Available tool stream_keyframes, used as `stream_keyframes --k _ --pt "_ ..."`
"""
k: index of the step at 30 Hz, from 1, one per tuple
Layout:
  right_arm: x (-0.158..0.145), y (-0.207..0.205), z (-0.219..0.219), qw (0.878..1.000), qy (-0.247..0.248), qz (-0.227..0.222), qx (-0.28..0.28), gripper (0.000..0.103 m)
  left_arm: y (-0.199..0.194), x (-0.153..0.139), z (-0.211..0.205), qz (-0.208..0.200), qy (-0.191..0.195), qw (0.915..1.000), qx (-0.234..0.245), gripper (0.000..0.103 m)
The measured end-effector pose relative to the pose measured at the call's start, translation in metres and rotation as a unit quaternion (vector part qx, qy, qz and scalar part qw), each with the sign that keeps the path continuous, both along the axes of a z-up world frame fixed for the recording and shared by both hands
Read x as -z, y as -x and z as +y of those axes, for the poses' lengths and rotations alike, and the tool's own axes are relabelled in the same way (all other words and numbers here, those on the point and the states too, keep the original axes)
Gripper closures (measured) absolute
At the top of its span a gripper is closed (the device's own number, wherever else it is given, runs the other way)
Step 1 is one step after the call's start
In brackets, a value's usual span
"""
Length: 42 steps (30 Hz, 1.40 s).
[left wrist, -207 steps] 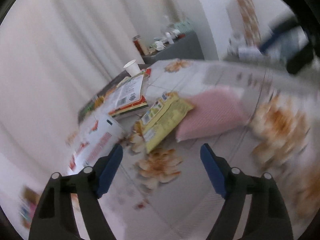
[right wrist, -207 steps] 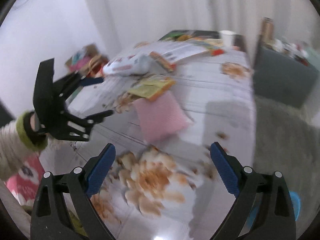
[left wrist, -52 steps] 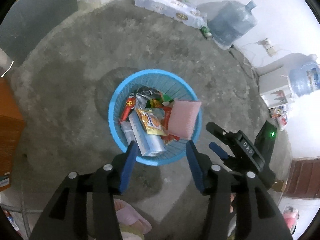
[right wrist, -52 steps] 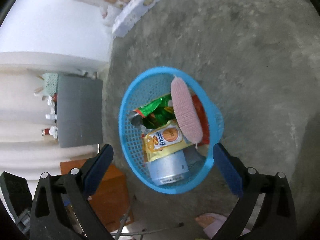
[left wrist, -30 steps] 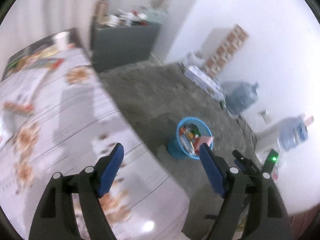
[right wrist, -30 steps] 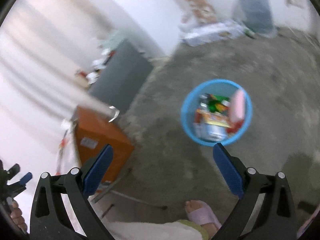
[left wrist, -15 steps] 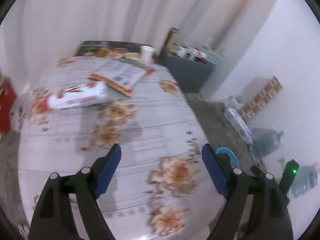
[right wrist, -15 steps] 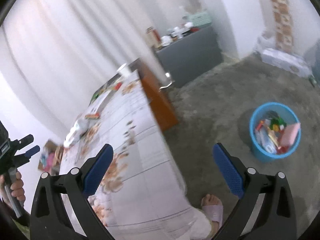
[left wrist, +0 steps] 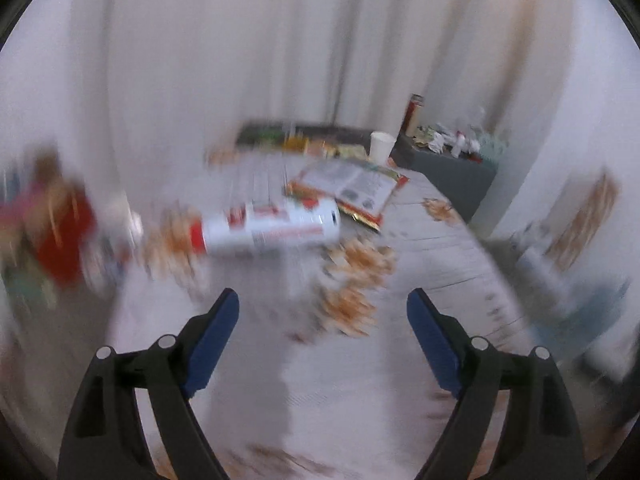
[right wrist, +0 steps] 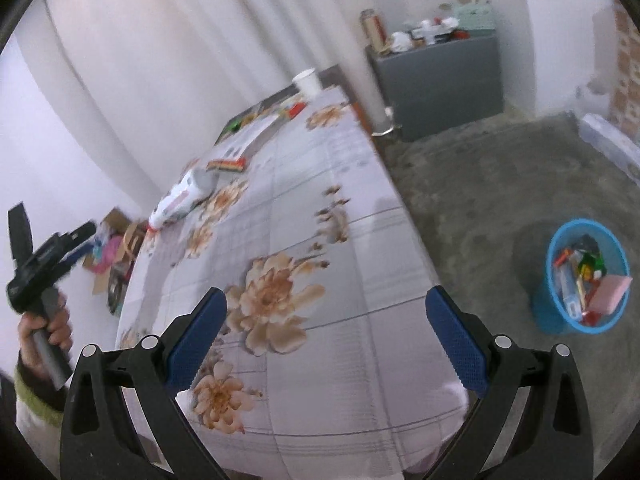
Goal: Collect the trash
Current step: 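Swing both tools back over the table, then grasp the large snack bag with the right gripper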
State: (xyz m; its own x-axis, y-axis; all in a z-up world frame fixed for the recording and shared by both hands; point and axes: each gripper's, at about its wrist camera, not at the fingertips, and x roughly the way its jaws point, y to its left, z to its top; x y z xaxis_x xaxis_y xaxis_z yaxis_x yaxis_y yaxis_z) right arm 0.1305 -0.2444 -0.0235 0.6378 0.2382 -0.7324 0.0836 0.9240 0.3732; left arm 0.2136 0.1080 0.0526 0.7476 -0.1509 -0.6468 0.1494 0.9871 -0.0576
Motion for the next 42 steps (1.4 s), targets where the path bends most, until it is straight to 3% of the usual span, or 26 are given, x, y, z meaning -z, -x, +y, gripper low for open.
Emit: stream_keyframes --k 2,4,7,11,13,15,19,23,29,31,32,34,42 --pt "0.000 -0.009 0.008 0.999 -0.013 0.007 -0.034 0.007 -0.004 0.004 -0.010 -0.035 -0.077 0.9955 0.042 0.019" --pt "-0.005 -0.019 0.017 0.998 -0.020 0.007 -0.065 0.007 -0.011 0.010 -0.016 -0.056 -0.143 0.9847 0.081 0.017" --pt "-0.017 -0.044 0.029 0.994 -0.024 0.006 -0.110 0.007 -0.025 0.019 -0.023 -0.071 -0.216 0.9655 0.127 0.013" --pt "-0.029 -0.099 0.041 0.989 -0.057 0.014 -0.136 0.007 -0.055 0.040 -0.024 -0.068 -0.279 0.9438 0.164 0.009" --pt "-0.028 -0.134 0.044 0.984 -0.110 0.028 -0.138 0.007 -0.073 0.050 -0.021 -0.054 -0.285 0.9434 0.162 0.009" --pt "-0.017 -0.179 0.048 0.971 -0.191 0.051 -0.138 0.007 -0.090 0.058 -0.017 -0.041 -0.275 0.9473 0.159 0.009" --pt "0.013 -0.257 0.059 0.950 -0.277 0.094 -0.113 0.008 -0.116 0.069 -0.011 -0.037 -0.276 0.9474 0.157 0.009" --pt "0.045 -0.314 0.072 0.942 -0.296 0.134 -0.079 0.013 -0.134 0.081 -0.008 -0.013 -0.279 0.9451 0.170 0.009" --pt "0.089 -0.362 0.081 0.932 -0.319 0.171 -0.029 0.017 -0.148 0.098 -0.006 0.007 -0.292 0.9378 0.187 0.009" --pt "0.097 -0.369 0.082 0.928 -0.329 0.173 -0.019 0.017 -0.152 0.101 -0.005 0.009 -0.297 0.9354 0.192 0.009" --pt "0.102 -0.374 0.084 0.927 -0.332 0.175 -0.016 0.025 -0.154 0.103 -0.005 0.012 -0.300 0.9339 0.195 0.009" --pt "0.108 -0.387 0.088 0.926 -0.335 0.172 -0.013 0.027 -0.158 0.104 -0.005 0.017 -0.306 0.9319 0.194 0.009" --pt "0.109 -0.415 0.102 0.924 -0.340 0.174 0.003 0.037 -0.170 0.114 -0.008 0.053 -0.290 0.9362 0.192 0.009"
